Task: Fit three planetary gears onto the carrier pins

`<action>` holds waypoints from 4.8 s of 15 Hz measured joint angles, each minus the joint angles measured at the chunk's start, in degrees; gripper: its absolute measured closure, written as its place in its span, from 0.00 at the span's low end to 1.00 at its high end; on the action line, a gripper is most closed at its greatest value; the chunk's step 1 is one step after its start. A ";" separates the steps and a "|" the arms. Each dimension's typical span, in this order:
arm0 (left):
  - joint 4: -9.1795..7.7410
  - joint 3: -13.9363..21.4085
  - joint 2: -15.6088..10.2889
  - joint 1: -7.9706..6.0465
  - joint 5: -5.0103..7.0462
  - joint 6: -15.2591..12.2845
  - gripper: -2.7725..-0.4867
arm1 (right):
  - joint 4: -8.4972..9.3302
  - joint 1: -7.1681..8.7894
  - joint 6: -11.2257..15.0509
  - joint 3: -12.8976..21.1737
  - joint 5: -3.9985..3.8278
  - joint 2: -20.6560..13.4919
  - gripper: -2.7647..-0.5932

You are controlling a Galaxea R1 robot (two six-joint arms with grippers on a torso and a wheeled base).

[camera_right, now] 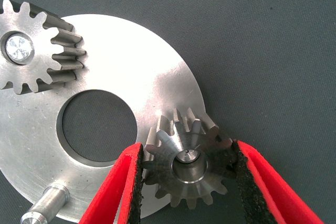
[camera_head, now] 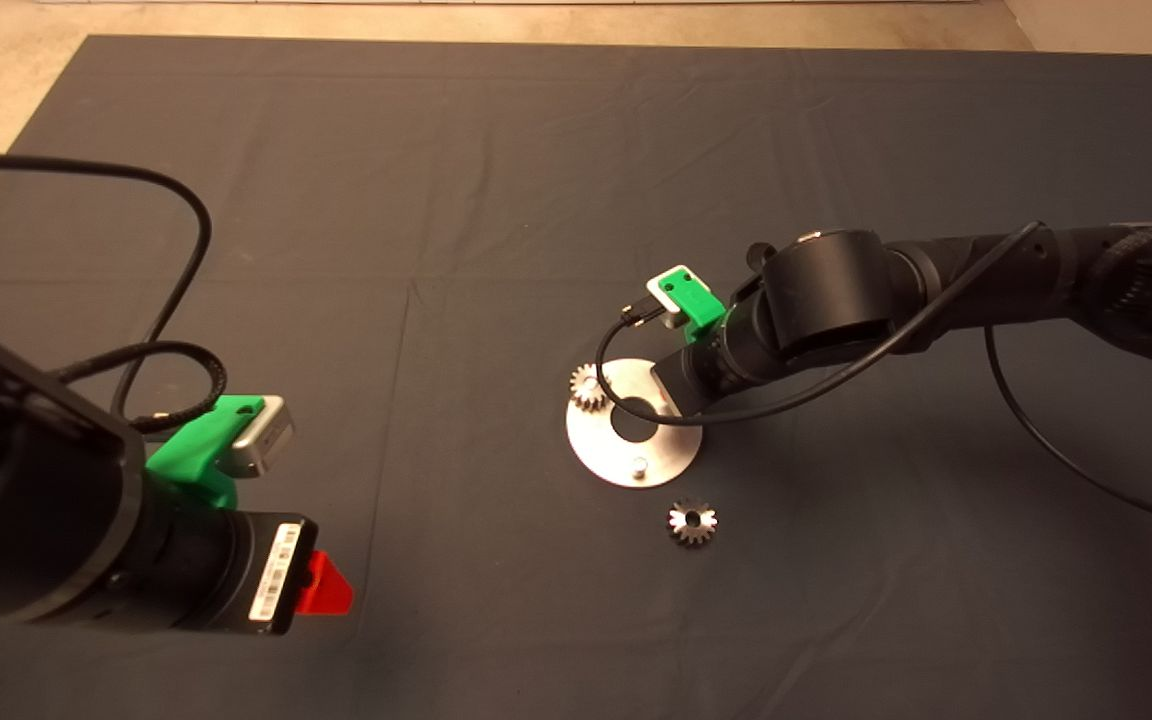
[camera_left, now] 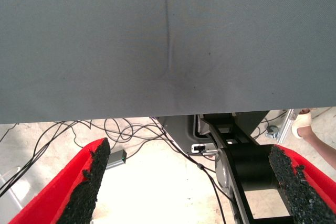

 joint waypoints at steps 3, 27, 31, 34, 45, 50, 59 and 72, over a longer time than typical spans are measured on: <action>0.00 0.00 0.00 0.00 0.00 0.00 0.26 | 0.00 0.00 0.00 0.00 0.02 0.00 0.78; 0.00 0.00 -0.02 0.02 -0.42 0.02 0.26 | 0.63 7.53 2.28 12.88 0.49 -6.60 0.49; 0.00 0.00 0.00 0.00 -0.54 0.06 0.26 | 2.55 8.09 2.80 22.48 0.40 -12.43 0.41; -0.01 0.00 0.00 0.02 -0.59 0.05 0.26 | 3.69 8.31 2.79 28.21 0.40 -15.12 0.37; -0.19 0.00 -0.02 0.02 -0.63 0.05 0.26 | 5.78 7.98 -2.18 32.80 0.34 -18.25 0.28; -0.20 0.00 0.00 0.00 -0.63 0.05 0.26 | 5.81 2.49 -14.21 32.89 0.41 -17.83 0.28; -0.20 0.00 -0.02 0.02 -0.65 0.05 0.26 | -4.17 -6.01 -18.10 32.89 0.38 -15.46 0.28; -0.20 0.02 0.00 0.02 -0.63 0.06 0.26 | -16.41 -13.43 -23.45 28.44 0.40 -11.54 0.28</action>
